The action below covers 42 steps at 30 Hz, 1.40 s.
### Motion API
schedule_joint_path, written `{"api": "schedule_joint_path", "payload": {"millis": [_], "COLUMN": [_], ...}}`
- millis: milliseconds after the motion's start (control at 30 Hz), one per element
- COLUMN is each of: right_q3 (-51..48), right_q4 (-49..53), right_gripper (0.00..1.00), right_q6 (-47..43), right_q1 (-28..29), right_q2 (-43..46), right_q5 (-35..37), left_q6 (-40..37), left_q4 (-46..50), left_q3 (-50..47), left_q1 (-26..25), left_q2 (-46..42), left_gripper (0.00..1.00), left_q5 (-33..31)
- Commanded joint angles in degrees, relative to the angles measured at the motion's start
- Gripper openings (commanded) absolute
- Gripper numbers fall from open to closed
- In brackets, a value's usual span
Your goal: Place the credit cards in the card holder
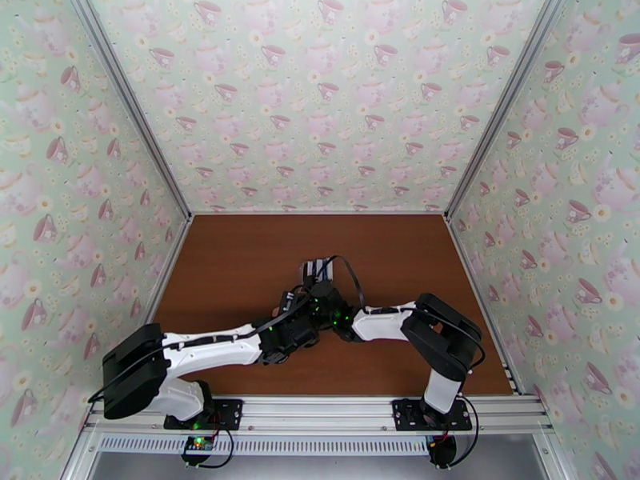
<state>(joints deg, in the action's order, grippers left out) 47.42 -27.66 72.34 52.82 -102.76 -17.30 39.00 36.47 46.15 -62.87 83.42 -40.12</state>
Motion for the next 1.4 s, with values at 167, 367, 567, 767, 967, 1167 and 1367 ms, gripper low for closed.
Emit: {"api": "schedule_joint_path", "payload": {"millis": [167,367,567,767,967,1167,1367], "right_q3": [-4.8,-5.9,-8.0,-8.9,-8.8,-8.9,-8.5], "right_q4": [-0.1,-0.8,-2.5,-3.5,-4.3,-4.1,-1.0], "right_gripper": [0.37,0.37,0.36,0.35,0.34,0.32,0.32], "right_q6": [1.8,2.5,3.7,3.9,3.8,3.3,2.2], "right_q1": [1.0,1.6,1.6,1.7,1.7,1.6,1.6], "right_q2": [3.8,3.0,2.1,0.8,-1.5,-2.9,-2.5], "right_q5": [3.9,4.1,4.8,4.9,4.6,4.4,5.1], "left_q6": [-0.3,0.2,0.6,0.7,0.5,0.4,0.2], "left_q4": [1.5,2.4,3.0,3.4,3.6,3.7,4.2], "left_q3": [2.5,2.9,2.7,2.9,3.1,3.0,2.7], "left_q1": [-0.7,-0.7,-0.7,-0.7,-0.6,-0.6,0.0], "left_q2": [2.0,2.5,2.5,2.3,2.2,2.2,1.9], "left_gripper": [0.22,0.21,0.21,0.21,0.21,0.21,0.22], "left_q5": [-1.1,-1.6,-2.0,-2.3,-2.5,-2.6,-2.9]}}
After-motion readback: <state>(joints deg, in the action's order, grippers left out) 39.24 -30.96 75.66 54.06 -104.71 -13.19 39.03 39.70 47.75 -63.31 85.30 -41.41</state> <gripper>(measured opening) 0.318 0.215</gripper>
